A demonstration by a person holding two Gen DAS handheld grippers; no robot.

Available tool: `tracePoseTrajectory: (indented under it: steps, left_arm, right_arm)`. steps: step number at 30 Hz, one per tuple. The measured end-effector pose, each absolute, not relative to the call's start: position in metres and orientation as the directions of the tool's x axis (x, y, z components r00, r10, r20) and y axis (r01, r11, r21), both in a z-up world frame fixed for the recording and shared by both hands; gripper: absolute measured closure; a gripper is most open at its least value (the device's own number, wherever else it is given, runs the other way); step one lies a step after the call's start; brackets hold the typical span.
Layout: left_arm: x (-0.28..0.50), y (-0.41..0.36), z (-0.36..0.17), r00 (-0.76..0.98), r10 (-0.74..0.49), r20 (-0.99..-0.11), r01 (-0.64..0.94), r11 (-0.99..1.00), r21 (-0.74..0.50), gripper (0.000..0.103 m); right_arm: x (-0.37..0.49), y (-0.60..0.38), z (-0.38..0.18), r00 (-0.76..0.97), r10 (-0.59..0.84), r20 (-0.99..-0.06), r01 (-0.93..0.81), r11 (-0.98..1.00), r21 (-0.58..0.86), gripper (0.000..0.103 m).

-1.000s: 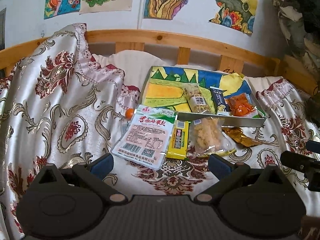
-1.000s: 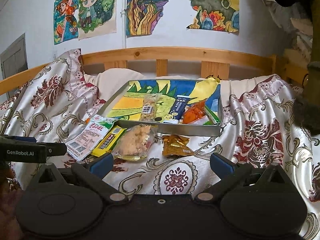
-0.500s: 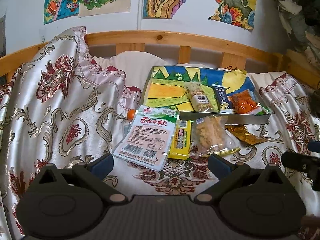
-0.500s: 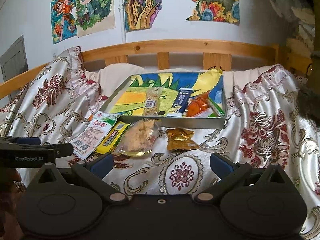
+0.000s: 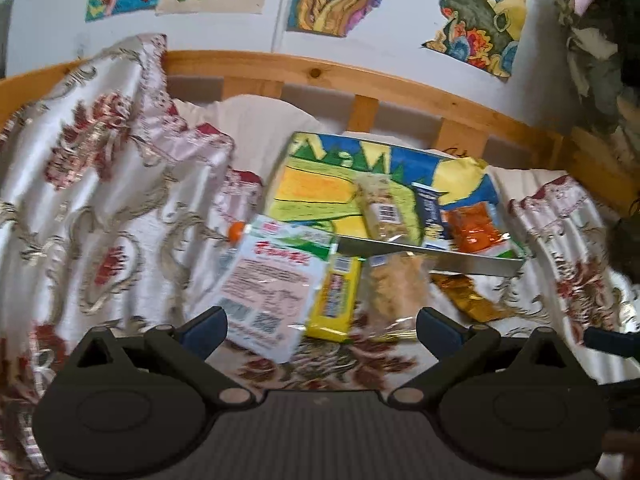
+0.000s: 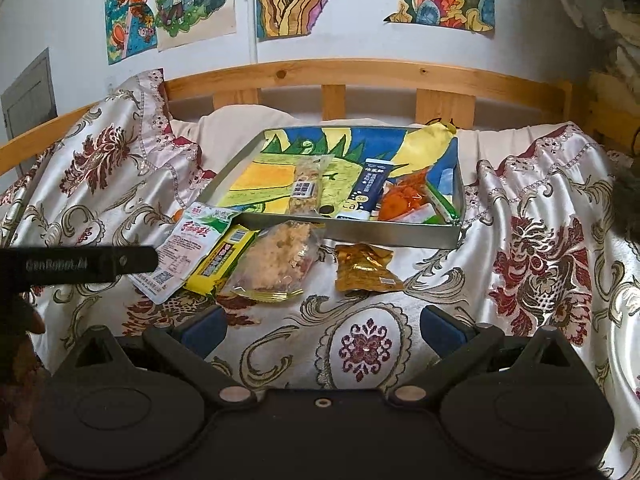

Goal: Organize snacks
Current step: 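Move the left tool to the clear shredded-snack bag while the right tool approaches the gold packet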

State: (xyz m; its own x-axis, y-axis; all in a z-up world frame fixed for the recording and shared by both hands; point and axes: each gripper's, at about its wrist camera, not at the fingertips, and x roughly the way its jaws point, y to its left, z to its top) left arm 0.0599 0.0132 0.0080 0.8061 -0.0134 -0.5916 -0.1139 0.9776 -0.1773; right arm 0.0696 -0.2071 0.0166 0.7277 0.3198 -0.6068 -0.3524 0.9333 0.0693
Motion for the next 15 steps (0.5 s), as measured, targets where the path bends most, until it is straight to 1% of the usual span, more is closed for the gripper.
tracePoseTrajectory:
  steps: [5, 12, 15]
  left_arm:
    - [0.080, 0.009, 0.006, 0.785, -0.075, -0.615, -0.064, 0.977, -0.201, 0.001]
    - [0.114, 0.009, 0.004, 0.730, -0.198, -0.654, -0.020, 0.951, -0.309, 0.001]
    - [0.125, 0.002, 0.001, 0.722, -0.214, -0.658, -0.010, 0.948, -0.319, 0.001]
  right_arm:
    - [0.082, -0.206, 0.023, 0.754, 0.313, -0.578, -0.383, 0.924, 0.000, 0.001]
    - [0.098, -0.203, 0.005, 0.824, 0.260, -0.504, -0.410, 0.887, -0.213, 0.001]
    - [0.111, -0.204, -0.002, 0.829, 0.267, -0.492, -0.414, 0.884, -0.217, 0.001]
